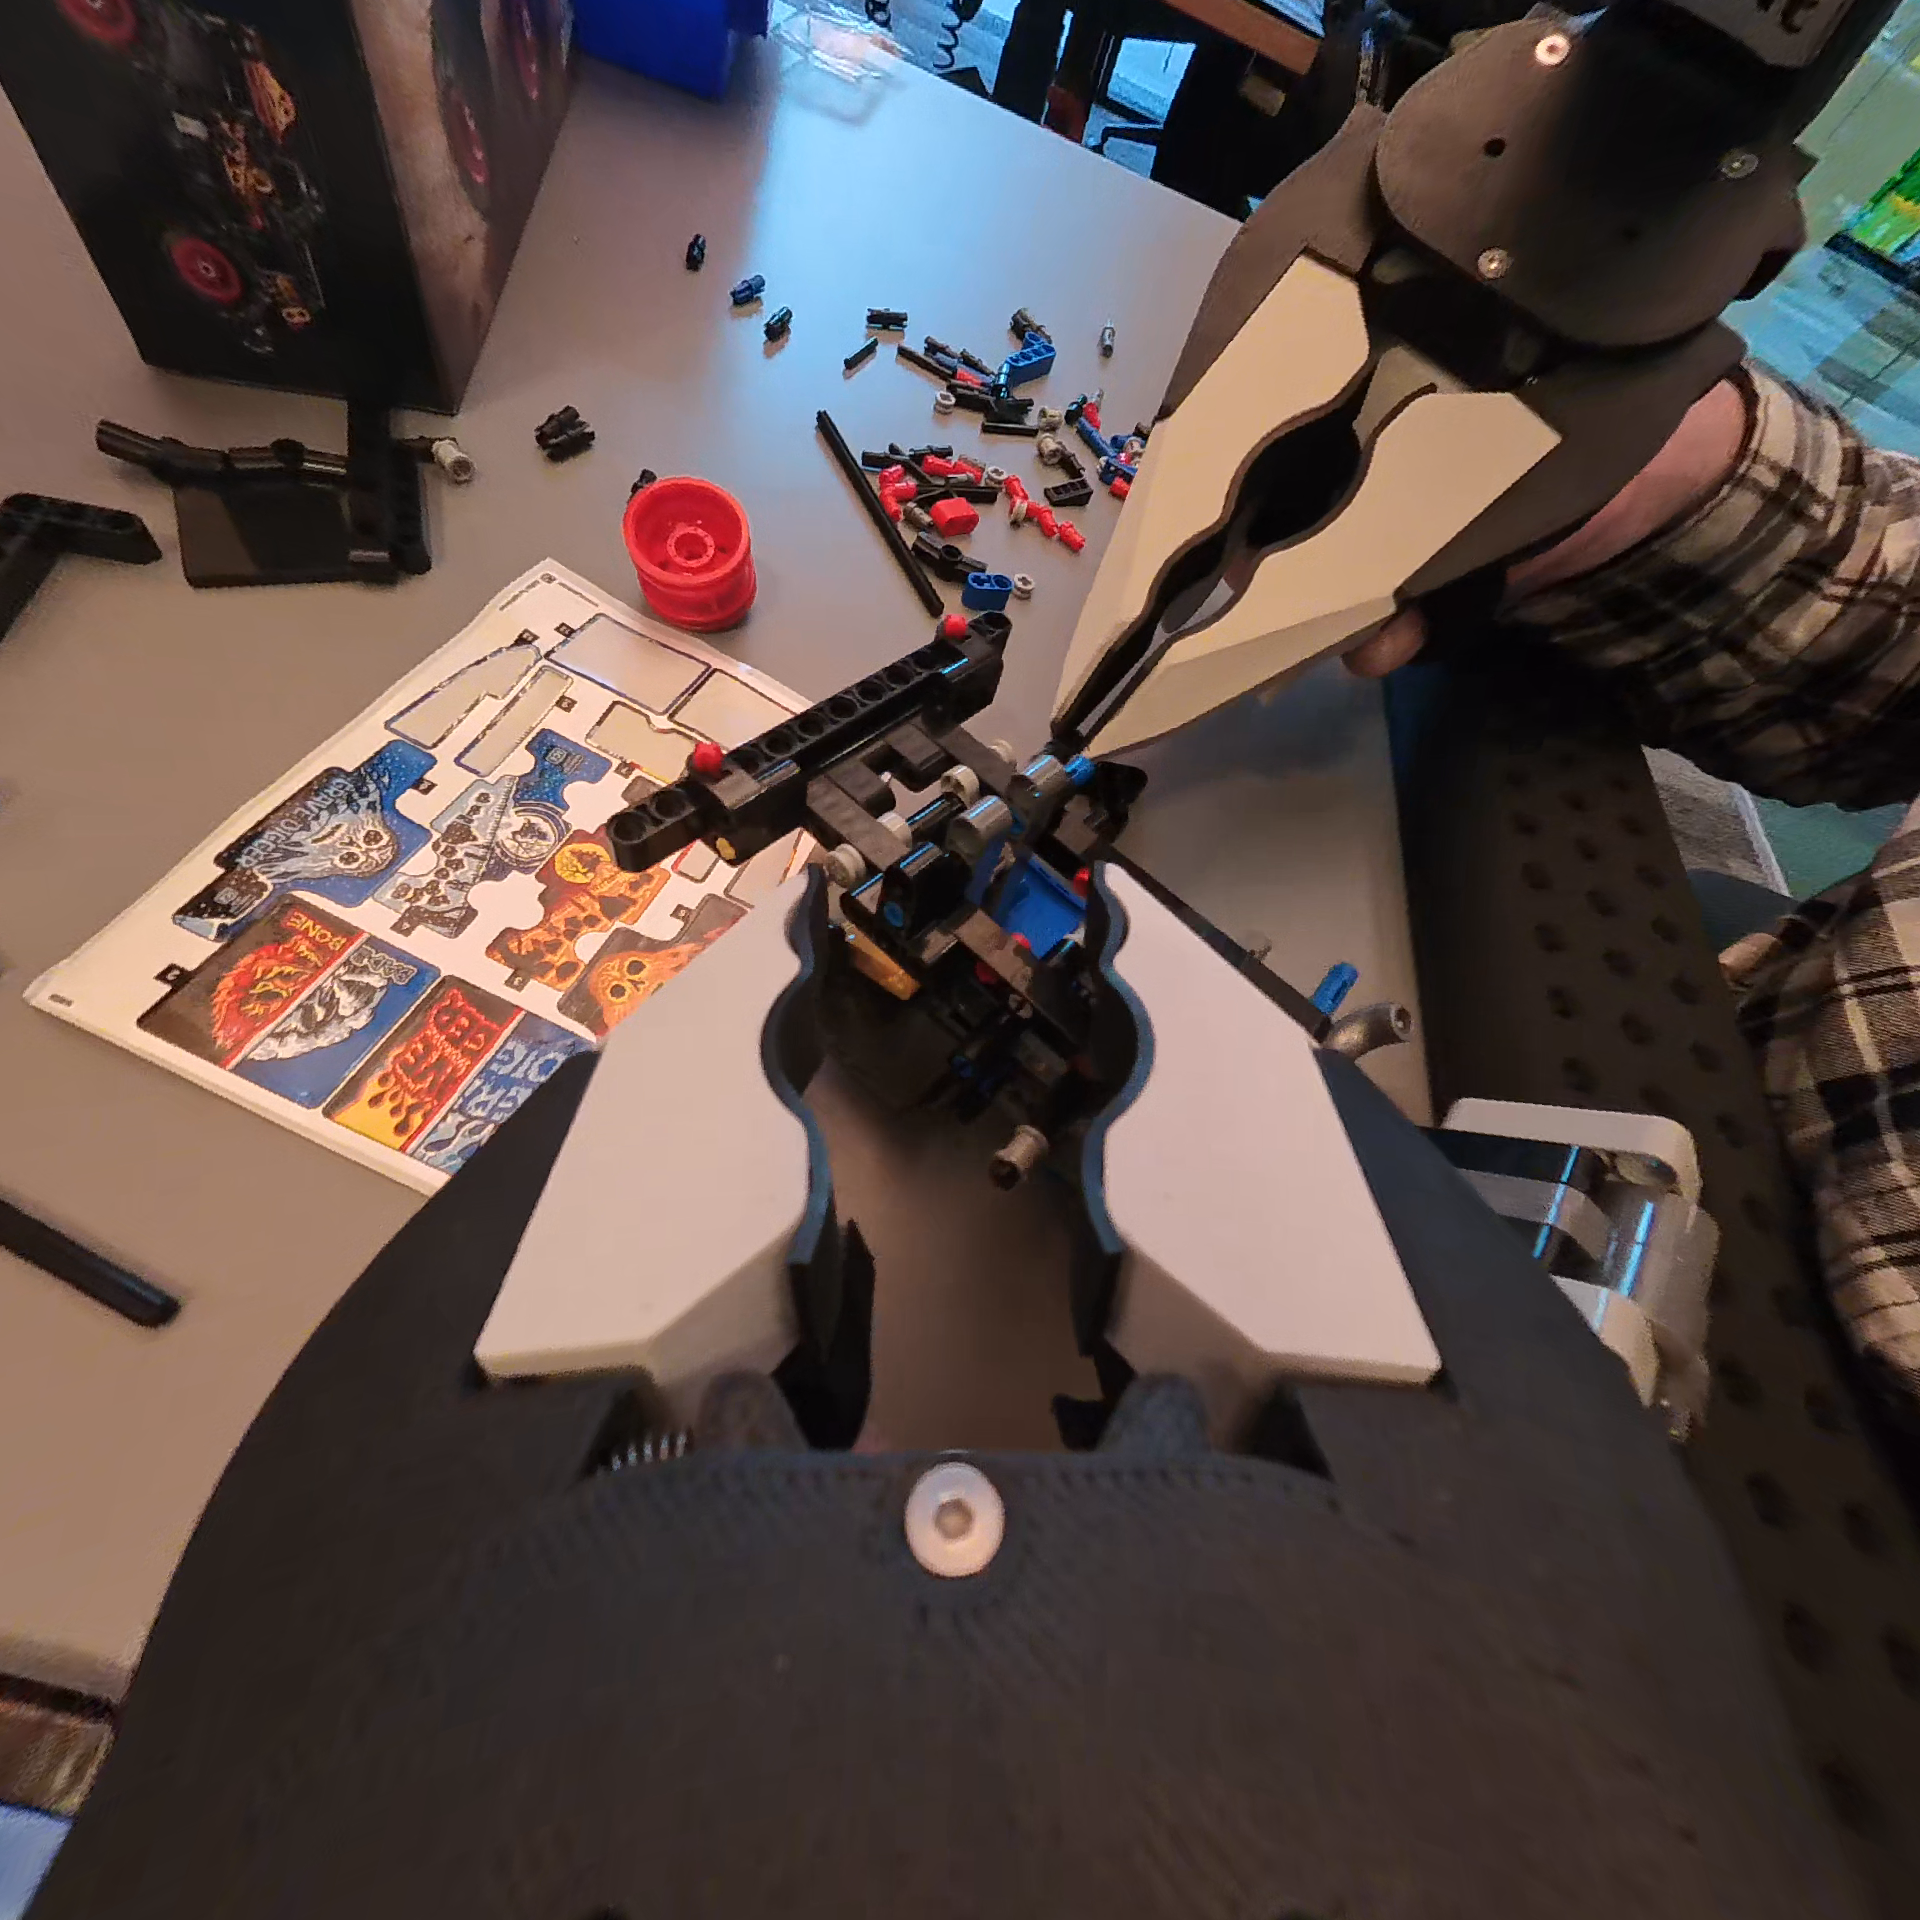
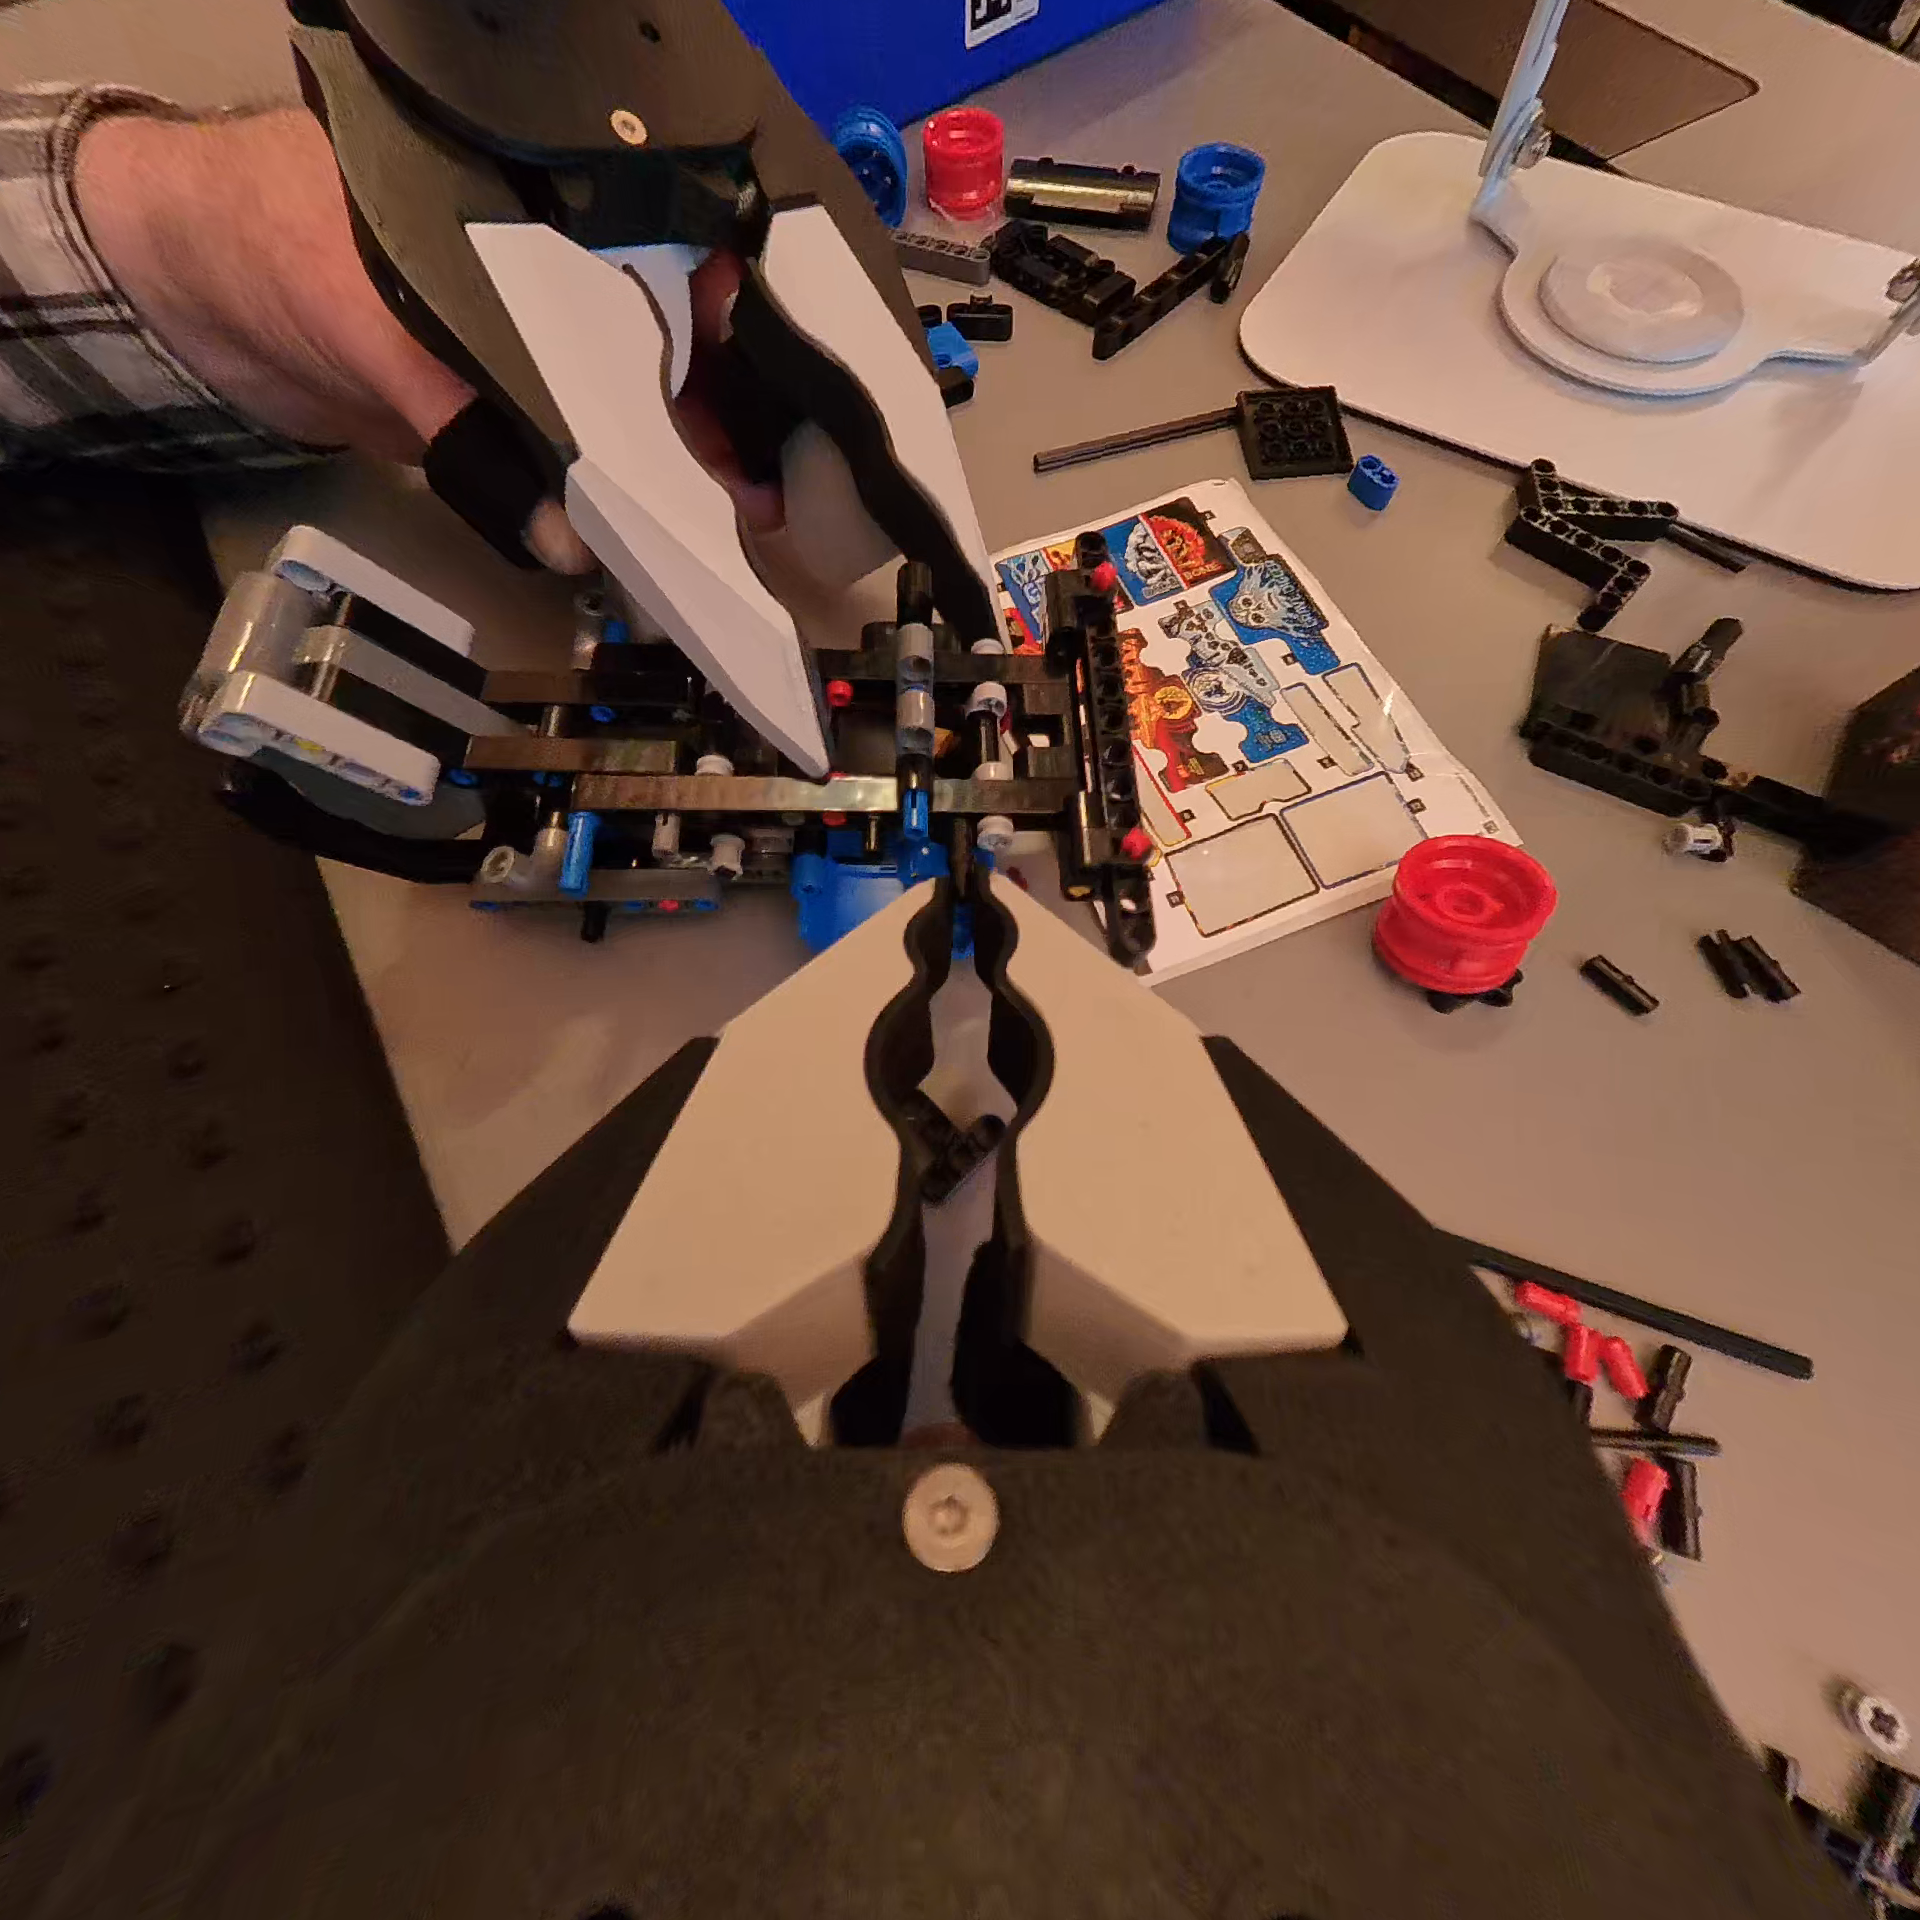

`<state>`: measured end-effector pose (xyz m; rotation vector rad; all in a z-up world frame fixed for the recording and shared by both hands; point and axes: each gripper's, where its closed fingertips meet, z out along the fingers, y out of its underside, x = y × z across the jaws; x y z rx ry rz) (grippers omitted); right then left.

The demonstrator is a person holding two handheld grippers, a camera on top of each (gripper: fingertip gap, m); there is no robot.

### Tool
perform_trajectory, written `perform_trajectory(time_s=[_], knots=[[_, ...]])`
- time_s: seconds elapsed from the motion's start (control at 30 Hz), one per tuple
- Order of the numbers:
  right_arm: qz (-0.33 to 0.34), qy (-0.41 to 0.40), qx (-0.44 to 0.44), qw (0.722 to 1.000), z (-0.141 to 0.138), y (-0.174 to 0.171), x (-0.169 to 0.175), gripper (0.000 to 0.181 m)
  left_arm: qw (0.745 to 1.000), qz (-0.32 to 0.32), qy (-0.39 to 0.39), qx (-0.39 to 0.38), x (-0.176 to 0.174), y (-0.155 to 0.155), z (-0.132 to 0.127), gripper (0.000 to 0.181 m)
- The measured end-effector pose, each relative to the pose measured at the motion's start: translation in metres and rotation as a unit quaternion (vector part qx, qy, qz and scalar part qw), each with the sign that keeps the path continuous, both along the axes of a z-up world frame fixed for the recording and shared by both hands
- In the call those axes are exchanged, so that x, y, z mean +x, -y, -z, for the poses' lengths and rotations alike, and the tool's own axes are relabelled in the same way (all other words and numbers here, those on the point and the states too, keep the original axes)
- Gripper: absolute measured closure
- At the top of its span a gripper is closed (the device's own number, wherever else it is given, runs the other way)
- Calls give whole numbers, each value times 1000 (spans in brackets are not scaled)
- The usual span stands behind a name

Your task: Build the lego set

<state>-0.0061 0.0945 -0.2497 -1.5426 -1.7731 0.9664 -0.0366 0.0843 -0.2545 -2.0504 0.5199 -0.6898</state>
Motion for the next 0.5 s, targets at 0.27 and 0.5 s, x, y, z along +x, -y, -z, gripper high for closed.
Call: perform_trajectory(time_s=[0.27,0.5], knots=[[6,13,21,1000,5,1,-3,180,1000,1,3,-1,2,0,0,134],[23,31,57,998,7,0,-2,180,1000,-2,0,2,2,-1,0,135]])
